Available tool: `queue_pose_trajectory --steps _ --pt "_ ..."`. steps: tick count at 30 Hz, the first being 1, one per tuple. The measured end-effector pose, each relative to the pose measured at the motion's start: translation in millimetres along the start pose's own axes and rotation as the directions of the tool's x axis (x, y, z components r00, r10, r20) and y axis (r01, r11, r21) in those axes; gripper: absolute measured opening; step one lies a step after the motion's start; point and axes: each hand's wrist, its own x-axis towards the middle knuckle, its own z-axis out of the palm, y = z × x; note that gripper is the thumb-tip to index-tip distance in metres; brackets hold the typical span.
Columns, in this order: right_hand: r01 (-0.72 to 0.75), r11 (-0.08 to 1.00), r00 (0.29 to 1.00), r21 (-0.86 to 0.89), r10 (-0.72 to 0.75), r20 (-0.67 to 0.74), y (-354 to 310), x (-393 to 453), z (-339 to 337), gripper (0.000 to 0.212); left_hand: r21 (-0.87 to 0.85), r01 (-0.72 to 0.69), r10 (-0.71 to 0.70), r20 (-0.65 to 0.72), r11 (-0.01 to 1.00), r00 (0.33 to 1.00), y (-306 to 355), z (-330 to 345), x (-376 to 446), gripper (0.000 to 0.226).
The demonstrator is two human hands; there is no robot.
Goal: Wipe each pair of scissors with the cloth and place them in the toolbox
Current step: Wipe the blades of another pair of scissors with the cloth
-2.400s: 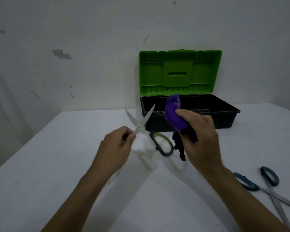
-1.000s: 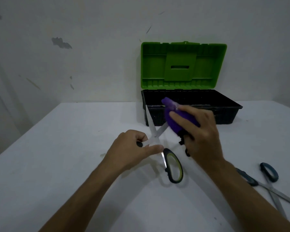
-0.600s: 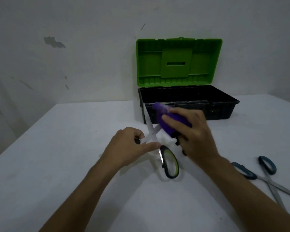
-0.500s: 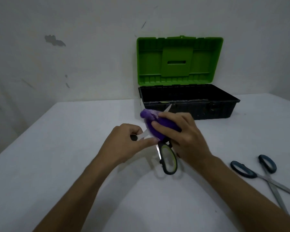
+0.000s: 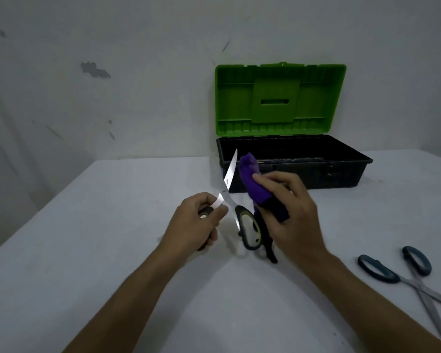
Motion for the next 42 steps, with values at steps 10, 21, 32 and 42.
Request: queue_pose_trajectory --steps 10,21,32,42 --pt "-0.04 0.997 0.999 0.072 0.042 -0.024 -8 -3 3 0.056 -0.508 0.121 -0.078 0.105 0.853 0.991 11 9 -4 0.015" --pt "-0.021 0.998 0.999 0.063 0.024 -0.048 -12 -1 0 0.057 -0.272 0.102 -0.105 0.004 0.957 0.994 7 11 -6 0.035" --pt "0.284 0.927 0.959 -0.245 -0.277 0.064 5 2 -8 0.044 0.083 -0.036 0.03 0.075 0.996 0.997 10 11 -13 0.021" --pt "0.352 0.863 0.933 -0.362 -0.354 0.062 15 7 2 0.039 0.223 -0.109 0.069 0.181 0.969 0.981 20 -3 -14 0.029"
